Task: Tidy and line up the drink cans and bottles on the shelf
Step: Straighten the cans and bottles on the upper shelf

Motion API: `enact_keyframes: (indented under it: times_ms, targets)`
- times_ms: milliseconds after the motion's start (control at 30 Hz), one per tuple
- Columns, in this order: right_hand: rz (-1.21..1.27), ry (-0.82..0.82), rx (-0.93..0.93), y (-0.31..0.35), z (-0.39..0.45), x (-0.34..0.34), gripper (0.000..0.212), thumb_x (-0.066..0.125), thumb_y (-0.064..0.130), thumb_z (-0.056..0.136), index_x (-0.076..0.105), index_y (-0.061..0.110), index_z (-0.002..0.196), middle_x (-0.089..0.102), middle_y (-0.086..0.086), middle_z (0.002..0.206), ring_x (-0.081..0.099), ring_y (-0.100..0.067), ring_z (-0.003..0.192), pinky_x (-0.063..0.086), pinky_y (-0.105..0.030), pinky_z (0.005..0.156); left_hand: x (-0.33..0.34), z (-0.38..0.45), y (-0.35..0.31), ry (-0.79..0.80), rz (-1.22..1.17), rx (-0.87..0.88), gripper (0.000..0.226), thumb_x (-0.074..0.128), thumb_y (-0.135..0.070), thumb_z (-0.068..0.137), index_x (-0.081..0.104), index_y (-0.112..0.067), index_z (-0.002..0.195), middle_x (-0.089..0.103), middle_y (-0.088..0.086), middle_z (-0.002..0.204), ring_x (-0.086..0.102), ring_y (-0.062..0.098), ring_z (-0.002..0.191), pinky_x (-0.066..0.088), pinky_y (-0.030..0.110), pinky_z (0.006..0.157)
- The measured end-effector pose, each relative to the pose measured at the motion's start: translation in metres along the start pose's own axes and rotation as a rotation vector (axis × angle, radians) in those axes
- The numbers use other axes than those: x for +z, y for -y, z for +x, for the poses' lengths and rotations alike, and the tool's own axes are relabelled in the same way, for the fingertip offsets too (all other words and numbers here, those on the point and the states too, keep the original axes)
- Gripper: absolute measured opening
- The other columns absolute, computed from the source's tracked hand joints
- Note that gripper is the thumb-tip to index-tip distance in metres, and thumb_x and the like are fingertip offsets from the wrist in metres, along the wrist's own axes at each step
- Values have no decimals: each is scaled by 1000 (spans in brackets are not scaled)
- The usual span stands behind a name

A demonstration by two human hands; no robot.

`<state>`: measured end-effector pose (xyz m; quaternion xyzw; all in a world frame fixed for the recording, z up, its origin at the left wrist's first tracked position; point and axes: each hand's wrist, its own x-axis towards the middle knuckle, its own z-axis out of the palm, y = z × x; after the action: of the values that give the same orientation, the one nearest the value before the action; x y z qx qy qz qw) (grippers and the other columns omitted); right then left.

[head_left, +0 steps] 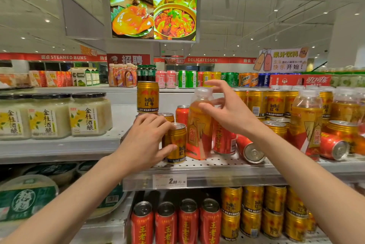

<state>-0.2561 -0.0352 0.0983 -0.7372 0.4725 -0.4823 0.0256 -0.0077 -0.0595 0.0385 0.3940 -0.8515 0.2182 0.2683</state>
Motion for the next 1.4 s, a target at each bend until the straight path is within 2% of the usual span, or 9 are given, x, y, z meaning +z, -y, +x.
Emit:
enact_keyframes:
  times_ms: [100, 267, 467, 633, 833, 967, 1133, 1300, 1400]
  targets:
    - [-38, 62, -7, 4, 12, 8, 54, 61, 39, 98, 41, 30, 147, 52, 0, 142, 65, -6, 101, 60, -21, 71, 1, 0, 1, -8, -18, -9, 61, 34, -73, 85, 57, -33, 126, 61, -13, 121, 51, 14, 123, 31, 38, 113]
    - [-184, 89, -50, -4, 12, 16, 76, 66, 47, 93, 26, 30, 156, 49, -6, 152, 62, -22, 122, 53, -30, 93, 4, 0, 1, -18, -12, -15, 58, 38, -71, 86, 57, -33, 125, 61, -13, 120, 50, 14, 122, 32, 38, 112]
    - [-181, 94, -63, -7, 8, 24, 74, 63, 44, 96, 22, 26, 155, 49, -10, 153, 63, -27, 122, 54, -38, 98, 5, -2, -2, -39, -23, -22, 58, 39, -70, 87, 59, -30, 124, 62, -11, 119, 52, 16, 120, 34, 42, 112]
    - [-363, 45, -89, -11, 1, 22, 78, 54, 55, 97, 17, 23, 157, 51, -9, 152, 62, -30, 125, 52, -41, 99, 7, -4, -6, -58, -1, -28, 54, 44, -67, 89, 58, -29, 125, 62, -10, 118, 53, 17, 119, 30, 41, 114]
    - [-415, 134, -73, -11, -3, 12, 89, 49, 59, 98, -5, 29, 162, 32, -3, 165, 61, -27, 125, 46, -43, 108, 9, -7, -16, -80, 23, -46, 51, 47, -61, 90, 55, -28, 127, 61, -9, 122, 53, 15, 123, 17, 41, 124]
    - [-398, 89, -47, -19, -13, -15, 81, 55, 53, 97, 14, 26, 161, 32, 1, 164, 41, -20, 145, 37, -41, 116, 7, -1, -25, -101, 20, -62, 51, 45, -60, 90, 55, -28, 128, 60, -7, 125, 50, 17, 124, 24, 40, 118]
    - [-526, 88, -14, -36, -43, -41, 58, 57, 51, 96, 46, 22, 145, 50, 3, 144, 51, -14, 129, 43, -29, 104, 9, 17, -39, -177, 8, -85, 43, 56, -49, 92, 55, -23, 126, 59, -3, 121, 51, 17, 115, 38, 37, 103]
    - [-674, 55, 49, -63, -88, -24, 65, 57, 61, 90, 49, 22, 141, 50, 4, 139, 47, -15, 129, 47, -37, 107, 20, 31, -55, -214, -43, -150, 47, 62, -51, 89, 53, -19, 122, 57, 1, 109, 56, 17, 96, 52, 33, 82]
    - [-647, 15, 79, -77, -105, -9, 59, 62, 50, 92, 49, 21, 142, 45, 1, 148, 35, -18, 142, 43, -41, 112, 29, 35, -57, -228, -6, -177, 53, 59, -59, 87, 51, -19, 121, 60, 0, 108, 57, 19, 96, 49, 36, 84]
